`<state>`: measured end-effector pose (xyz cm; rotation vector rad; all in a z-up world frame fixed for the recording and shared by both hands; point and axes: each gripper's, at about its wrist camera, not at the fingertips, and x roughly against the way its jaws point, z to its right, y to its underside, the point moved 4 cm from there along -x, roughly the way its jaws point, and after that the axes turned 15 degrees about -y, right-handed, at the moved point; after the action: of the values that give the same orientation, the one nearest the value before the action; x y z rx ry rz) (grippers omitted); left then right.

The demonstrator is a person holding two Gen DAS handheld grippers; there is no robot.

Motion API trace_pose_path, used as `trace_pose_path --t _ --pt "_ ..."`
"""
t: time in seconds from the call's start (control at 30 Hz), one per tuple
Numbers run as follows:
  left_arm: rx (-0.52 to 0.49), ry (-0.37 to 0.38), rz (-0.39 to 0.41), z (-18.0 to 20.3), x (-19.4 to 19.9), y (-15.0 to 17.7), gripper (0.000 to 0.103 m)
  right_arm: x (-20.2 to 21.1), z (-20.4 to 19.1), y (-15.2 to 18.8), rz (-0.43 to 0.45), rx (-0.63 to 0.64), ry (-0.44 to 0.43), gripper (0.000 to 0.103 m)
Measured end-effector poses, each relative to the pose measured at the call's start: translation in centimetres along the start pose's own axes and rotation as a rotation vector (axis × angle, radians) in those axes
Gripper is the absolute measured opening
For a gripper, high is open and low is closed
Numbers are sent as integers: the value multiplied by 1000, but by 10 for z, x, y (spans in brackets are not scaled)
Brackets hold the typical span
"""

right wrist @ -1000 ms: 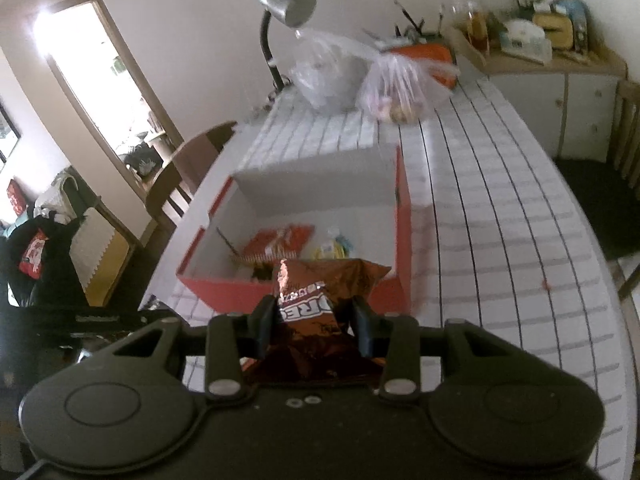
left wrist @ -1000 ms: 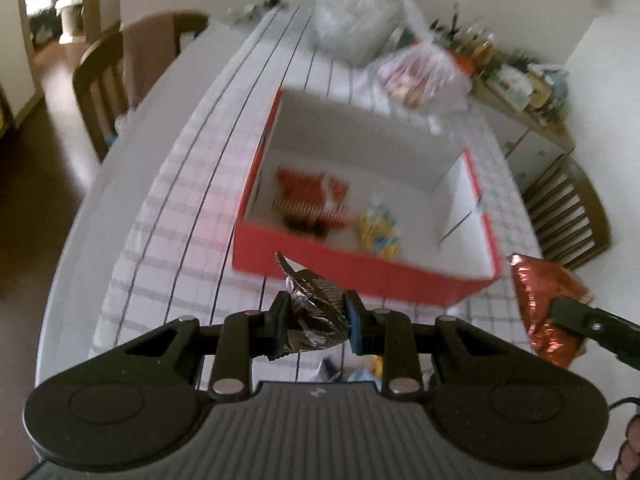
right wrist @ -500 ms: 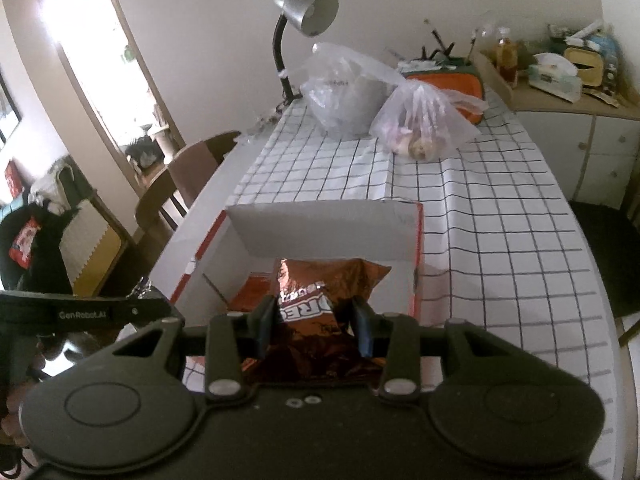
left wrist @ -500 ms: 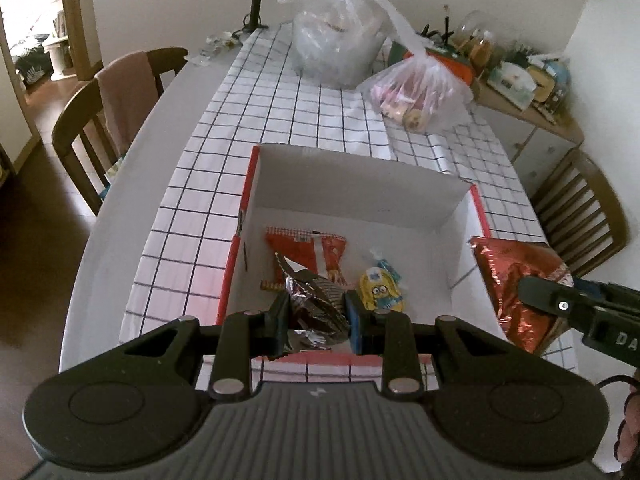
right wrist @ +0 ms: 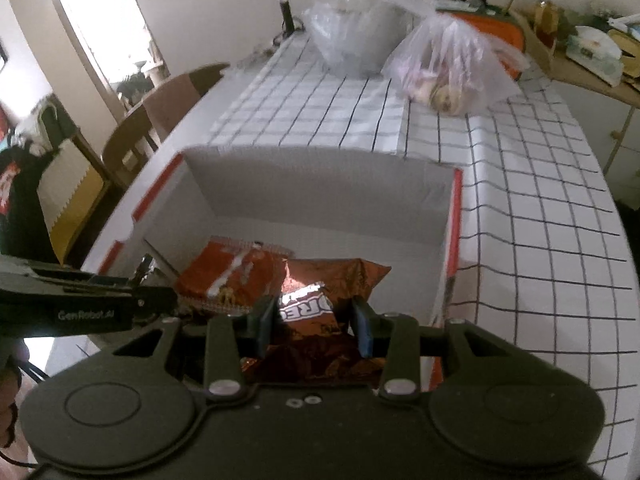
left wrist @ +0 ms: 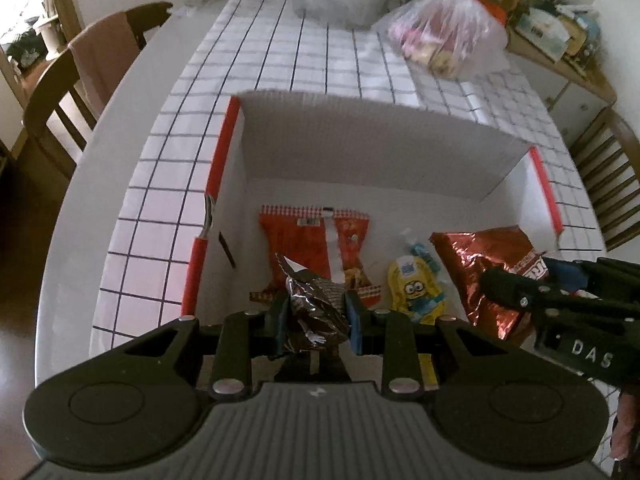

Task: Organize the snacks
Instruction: 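Carry the silver wrapper and Oreo bag into the box and open both tools, then withdraw both tools from the box back to the snack pile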

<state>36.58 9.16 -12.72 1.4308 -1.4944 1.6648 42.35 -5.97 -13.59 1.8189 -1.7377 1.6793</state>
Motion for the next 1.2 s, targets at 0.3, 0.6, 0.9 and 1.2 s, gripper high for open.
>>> trace_pose_path --t 0.3,0.6,0.9,1.2 --pt "-7 -21 -58 0 -28 9 28 -24 1 7 -57 9 -3 39" --pt "-7 7 -55 2 -24 14 29 -21 -2 10 -59 10 -7 42" --pt "22 61 15 -5 12 21 55 14 -18 14 6 18 -18 54" --pt "21 85 110 -16 63 37 62 57 -44 25 83 37 -27 66"
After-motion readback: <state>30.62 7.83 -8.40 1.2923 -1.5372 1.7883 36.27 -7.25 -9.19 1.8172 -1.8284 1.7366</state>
